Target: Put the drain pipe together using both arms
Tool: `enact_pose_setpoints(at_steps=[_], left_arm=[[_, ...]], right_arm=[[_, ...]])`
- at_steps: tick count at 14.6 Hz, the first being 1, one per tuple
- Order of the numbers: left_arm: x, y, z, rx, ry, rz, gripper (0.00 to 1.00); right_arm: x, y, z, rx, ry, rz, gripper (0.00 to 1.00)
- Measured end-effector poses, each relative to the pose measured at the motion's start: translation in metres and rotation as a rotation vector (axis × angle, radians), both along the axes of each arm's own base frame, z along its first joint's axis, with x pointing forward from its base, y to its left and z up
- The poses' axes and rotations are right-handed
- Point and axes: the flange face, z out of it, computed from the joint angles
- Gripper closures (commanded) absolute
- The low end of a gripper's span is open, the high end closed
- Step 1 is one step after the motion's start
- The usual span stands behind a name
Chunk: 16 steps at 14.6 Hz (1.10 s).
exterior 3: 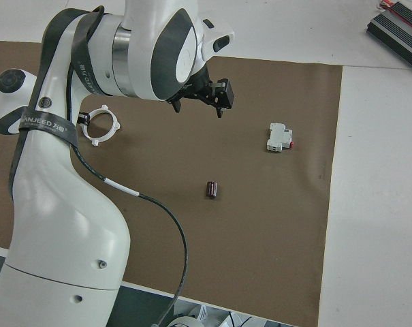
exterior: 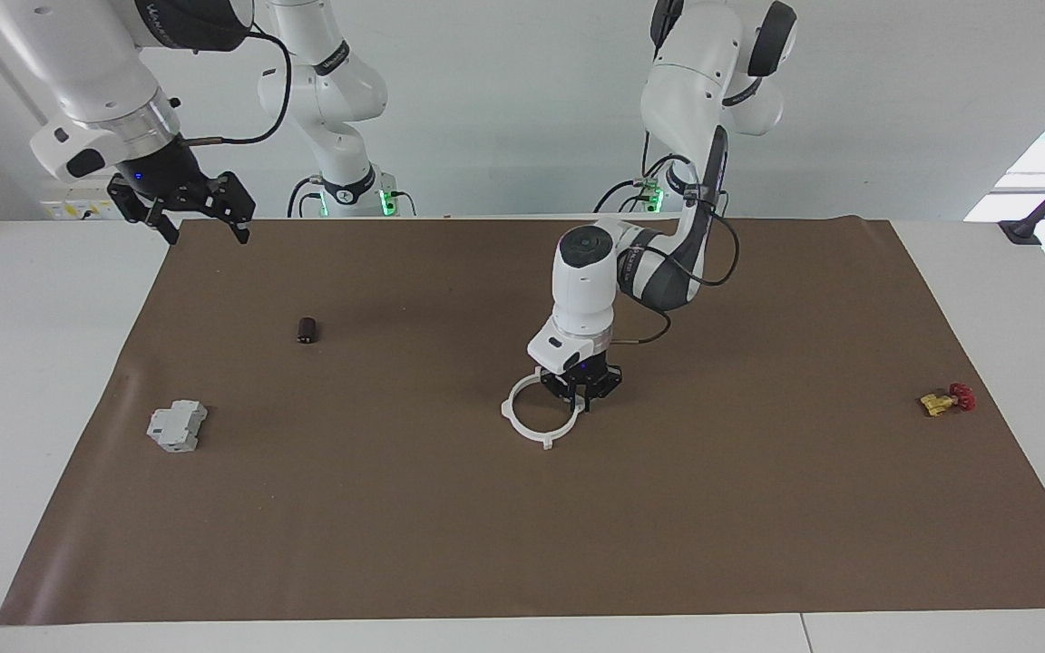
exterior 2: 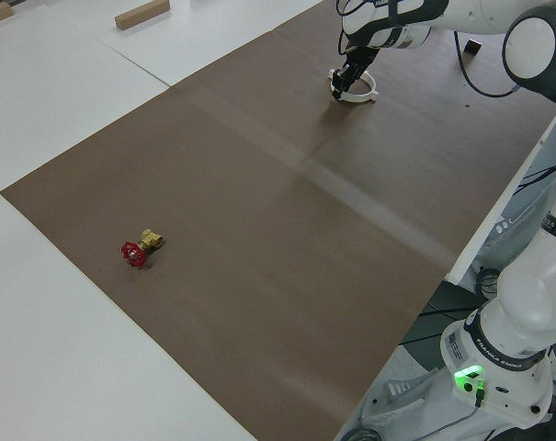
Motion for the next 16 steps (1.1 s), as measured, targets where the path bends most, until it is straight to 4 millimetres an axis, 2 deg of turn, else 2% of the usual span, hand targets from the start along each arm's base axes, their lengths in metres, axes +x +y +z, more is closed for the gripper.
enact_pose_setpoints(at_steps=[3, 4, 6, 8, 10, 13, 16], left_arm=[[0.002, 0.002, 0.008, -0.006, -0.009, 0.004, 0.0], [0.002, 0.006, 0.016, -0.011, -0.016, 0.01, 0.0], [0.007, 0.028, 0.041, -0.023, -0.034, 0.041, 0.0], [0.01, 0.066, 0.069, -0.017, -0.032, 0.098, 0.0], [0.013, 0.113, 0.091, 0.019, 0.011, 0.168, 0.0], [0.016, 0.173, 0.115, 0.04, 0.039, 0.24, 0.0], [0.02, 0.231, 0.132, -0.003, 0.063, 0.23, 0.0]], right_arm=[[0.0, -0.001, 0.0, 0.0, 0.001, -0.002, 0.0], [0.0, -0.001, -0.001, 0.0, 0.001, -0.001, 0.0], [0.0, 0.001, -0.001, 0.0, 0.003, 0.001, 0.0], [0.0, 0.002, -0.001, 0.0, 0.004, 0.003, 0.0], [0.0, 0.002, -0.001, 0.0, 0.004, 0.003, 0.0], [0.0, 0.002, -0.001, 0.0, 0.004, 0.003, 0.0], [0.0, 0.002, -0.001, 0.0, 0.004, 0.003, 0.0]])
